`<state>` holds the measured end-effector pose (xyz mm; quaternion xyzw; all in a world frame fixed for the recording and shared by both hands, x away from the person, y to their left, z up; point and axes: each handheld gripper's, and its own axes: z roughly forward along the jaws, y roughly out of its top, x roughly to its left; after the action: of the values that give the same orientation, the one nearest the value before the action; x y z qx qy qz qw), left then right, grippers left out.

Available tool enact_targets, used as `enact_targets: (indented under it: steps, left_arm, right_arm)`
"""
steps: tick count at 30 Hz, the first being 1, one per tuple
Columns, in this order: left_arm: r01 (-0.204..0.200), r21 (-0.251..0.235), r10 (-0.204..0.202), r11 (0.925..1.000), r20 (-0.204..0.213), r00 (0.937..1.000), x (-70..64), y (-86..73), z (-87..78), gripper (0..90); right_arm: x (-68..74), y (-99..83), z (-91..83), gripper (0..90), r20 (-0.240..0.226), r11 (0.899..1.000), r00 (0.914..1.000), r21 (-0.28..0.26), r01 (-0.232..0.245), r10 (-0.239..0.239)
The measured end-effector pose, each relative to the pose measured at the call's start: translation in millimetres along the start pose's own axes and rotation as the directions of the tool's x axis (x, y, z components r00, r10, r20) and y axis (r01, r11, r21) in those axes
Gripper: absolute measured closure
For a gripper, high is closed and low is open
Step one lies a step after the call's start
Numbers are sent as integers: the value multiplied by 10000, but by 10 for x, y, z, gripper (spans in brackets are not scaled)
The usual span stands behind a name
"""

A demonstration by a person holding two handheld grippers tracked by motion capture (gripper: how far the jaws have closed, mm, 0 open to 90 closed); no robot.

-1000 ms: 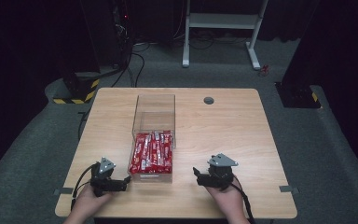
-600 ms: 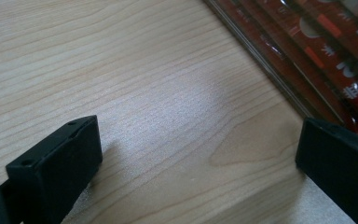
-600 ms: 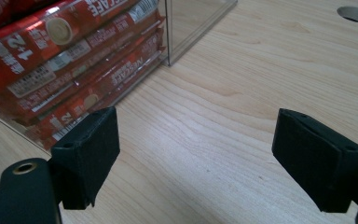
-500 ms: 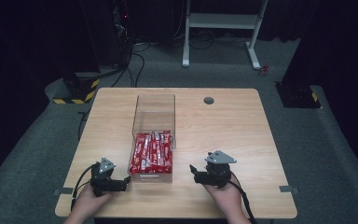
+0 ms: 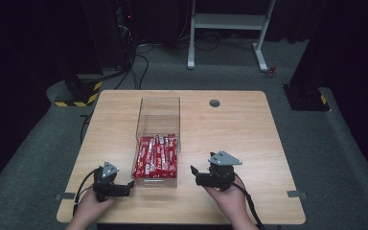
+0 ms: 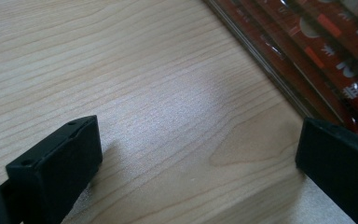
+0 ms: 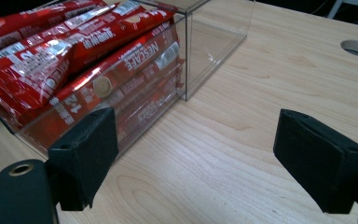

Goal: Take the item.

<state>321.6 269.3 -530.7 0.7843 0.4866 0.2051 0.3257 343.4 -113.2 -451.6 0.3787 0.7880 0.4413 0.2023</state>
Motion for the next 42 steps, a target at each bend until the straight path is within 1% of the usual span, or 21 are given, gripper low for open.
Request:
enact_targets:
  steps: [1,2,3,8,9,17,23,24,30,35,40,42]
  left_arm:
    - [0,0,0,10000,0,10000,0,0,0,6]
    - [2,3,-2,10000,2,10000,0,0,0,6]
    - [1,0,-1,10000,0,10000,0,0,0,6]
    - [-1,0,1,10000,0,10000,0,0,0,6]
    - [0,0,0,10000,0,10000,0,0,0,6]
    - [2,-1,-2,10000,0,10000,0,0,0,6]
    - [-6,3,6,10000,-1,10000,0,0,0,6]
    - [0,1,0,10000,1,10000,0,0,0,6]
    - [-4,5,4,10000,0,10000,0,0,0,6]
    - [0,2,0,10000,1,10000,0,0,0,6]
    - [1,1,-1,10000,1,10000,0,0,0,6]
    - [-1,1,1,10000,1,10000,0,0,0,6]
  right_arm:
    - [13,13,-2,145,-46,10000,10000,5,-46,46]
    - [16,25,-2,146,-52,10000,10000,-28,37,-37]
    - [29,35,-3,146,-91,10000,9999,-54,-50,50]
    - [66,86,-5,148,-192,9998,9998,-190,51,-54]
    - [78,97,-3,148,-231,9998,9997,-181,11,-15]
    - [189,196,57,152,-353,9995,9993,-272,129,-138]
    - [268,274,94,175,-558,9987,9981,-451,245,-270]
    - [283,285,101,178,-611,9988,9979,-452,196,-224]
    - [362,346,152,202,-813,9981,9959,-499,362,-402]
    - [417,388,207,235,-1057,9985,9937,-447,315,-361]
    - [469,423,259,278,-1309,9985,9905,-410,365,-416]
    - [482,432,281,281,-1357,9986,9898,-372,377,-424]
